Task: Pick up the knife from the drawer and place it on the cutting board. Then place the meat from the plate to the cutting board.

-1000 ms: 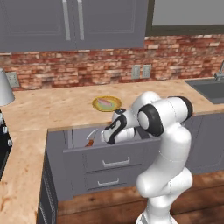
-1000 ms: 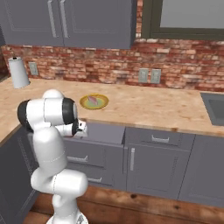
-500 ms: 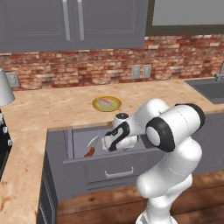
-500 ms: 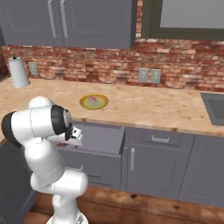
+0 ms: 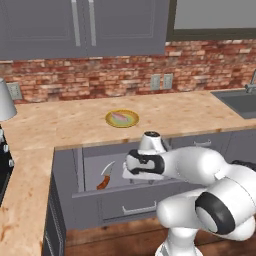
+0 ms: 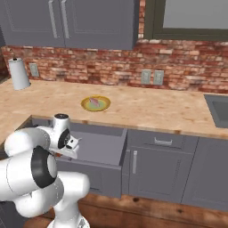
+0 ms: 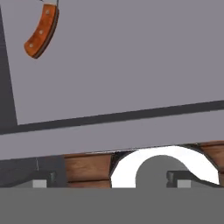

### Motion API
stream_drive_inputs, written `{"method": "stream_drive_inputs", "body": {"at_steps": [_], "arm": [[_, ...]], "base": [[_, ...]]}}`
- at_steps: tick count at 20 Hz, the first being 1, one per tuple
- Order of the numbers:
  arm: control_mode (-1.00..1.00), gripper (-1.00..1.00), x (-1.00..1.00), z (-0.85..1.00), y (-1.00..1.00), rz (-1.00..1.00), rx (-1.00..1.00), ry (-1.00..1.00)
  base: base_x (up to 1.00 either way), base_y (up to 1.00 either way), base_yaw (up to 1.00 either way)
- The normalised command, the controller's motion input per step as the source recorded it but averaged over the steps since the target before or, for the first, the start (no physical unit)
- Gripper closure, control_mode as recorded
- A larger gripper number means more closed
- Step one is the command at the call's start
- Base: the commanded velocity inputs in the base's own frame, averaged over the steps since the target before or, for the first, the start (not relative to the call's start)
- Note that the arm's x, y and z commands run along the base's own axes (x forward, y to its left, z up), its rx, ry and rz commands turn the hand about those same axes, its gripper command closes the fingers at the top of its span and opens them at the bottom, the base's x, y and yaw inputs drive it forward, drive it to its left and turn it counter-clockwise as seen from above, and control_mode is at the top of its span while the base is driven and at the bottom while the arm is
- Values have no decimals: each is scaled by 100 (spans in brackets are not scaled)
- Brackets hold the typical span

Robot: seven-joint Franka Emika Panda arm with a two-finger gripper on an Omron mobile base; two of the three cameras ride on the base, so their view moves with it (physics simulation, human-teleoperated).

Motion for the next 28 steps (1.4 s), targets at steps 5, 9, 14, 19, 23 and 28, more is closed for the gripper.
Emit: {"method": "stream_drive_inputs", "body": {"at_steps": [5,9,14,19,23,28], "arm": [[-100,-100,15,72,9,0,0,11],[-100,-100,52,72,13,0,-5,14],[-100,-100,47,20,20,0,-17,2],[-100,-100,53,-3,34,0,-11,0],[-100,-100,47,-23,37,0,-1,1],[-100,-100,33,-23,22,0,0,4]], "base": [[0,0,0],[0,0,0],[0,0,0],[0,0,0],[0,0,0],[0,0,0]]}}
